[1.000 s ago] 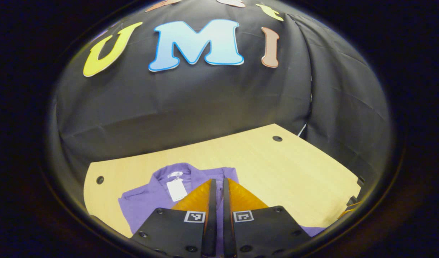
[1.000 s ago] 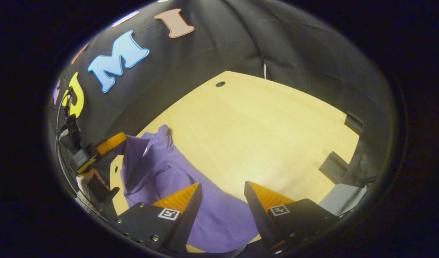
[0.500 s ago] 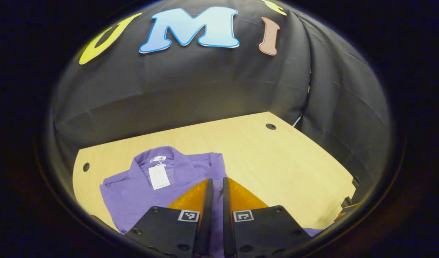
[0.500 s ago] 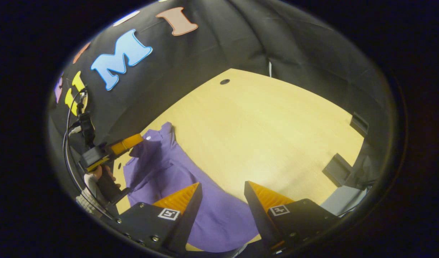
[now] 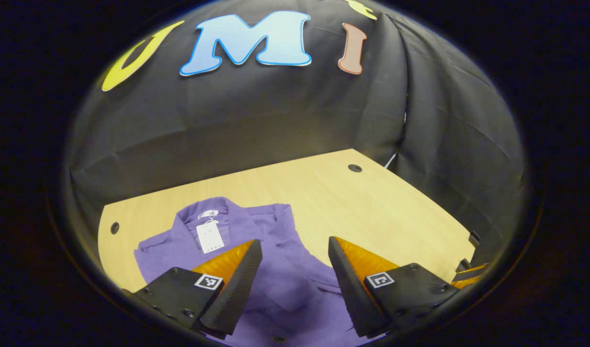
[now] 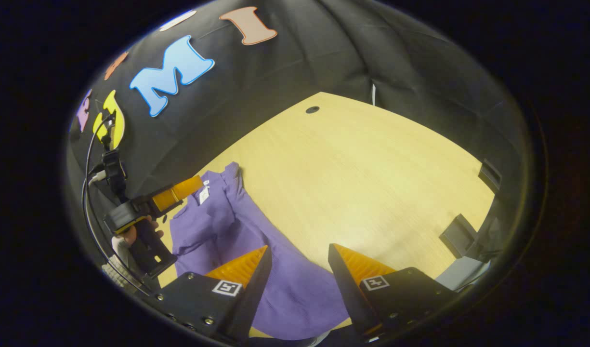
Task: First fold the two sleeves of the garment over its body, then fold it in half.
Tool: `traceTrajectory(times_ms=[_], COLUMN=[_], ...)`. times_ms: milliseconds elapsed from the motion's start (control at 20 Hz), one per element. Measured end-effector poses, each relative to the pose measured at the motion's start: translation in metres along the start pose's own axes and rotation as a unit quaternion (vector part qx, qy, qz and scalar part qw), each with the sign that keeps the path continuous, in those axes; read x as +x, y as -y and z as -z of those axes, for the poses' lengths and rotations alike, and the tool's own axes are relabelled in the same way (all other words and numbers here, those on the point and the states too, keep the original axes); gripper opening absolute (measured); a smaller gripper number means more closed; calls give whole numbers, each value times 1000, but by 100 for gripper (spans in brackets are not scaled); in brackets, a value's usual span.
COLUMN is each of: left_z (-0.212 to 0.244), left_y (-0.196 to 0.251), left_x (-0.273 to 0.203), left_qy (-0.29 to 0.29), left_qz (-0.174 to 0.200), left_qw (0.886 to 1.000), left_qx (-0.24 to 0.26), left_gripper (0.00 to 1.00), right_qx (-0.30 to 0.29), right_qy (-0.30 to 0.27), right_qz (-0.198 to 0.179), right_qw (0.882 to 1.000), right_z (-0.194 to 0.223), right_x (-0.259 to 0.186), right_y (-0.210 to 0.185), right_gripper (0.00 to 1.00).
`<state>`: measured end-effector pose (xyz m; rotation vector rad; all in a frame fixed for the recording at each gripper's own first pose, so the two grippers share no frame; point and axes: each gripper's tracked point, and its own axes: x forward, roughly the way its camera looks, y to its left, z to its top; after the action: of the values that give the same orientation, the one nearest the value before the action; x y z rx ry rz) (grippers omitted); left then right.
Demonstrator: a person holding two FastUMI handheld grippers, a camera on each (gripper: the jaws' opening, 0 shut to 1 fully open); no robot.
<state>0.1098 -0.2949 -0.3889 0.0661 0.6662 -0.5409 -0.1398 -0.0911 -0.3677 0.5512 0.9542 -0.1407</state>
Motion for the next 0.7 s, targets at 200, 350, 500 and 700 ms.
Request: traceTrajectory(times_ms=[200,350,500,700], left_z=[20,48,84,133], left_y=[-13,-30,-52,-80], left_x=[-27,-52,-80,-115], left_qy=[-10,-21,-43,-75], left_qz=[-9,-21,-36,-62], left_qw=[1000,1000,998,994], left_qx=[-1,-7,-23,-49], left_gripper=[93,93,93,92], right_qx=[-12,-31,-57,-100], right_qy=[-10,-27,-51,-88], right_qz=[-5,-9,-13,-23], right_qw=[1000,999,997,991], right_z=[8,20,37,62], right_x=[3,6,10,20], right_y=[-4,-6,-11,-22], right_gripper=[75,75,76,75])
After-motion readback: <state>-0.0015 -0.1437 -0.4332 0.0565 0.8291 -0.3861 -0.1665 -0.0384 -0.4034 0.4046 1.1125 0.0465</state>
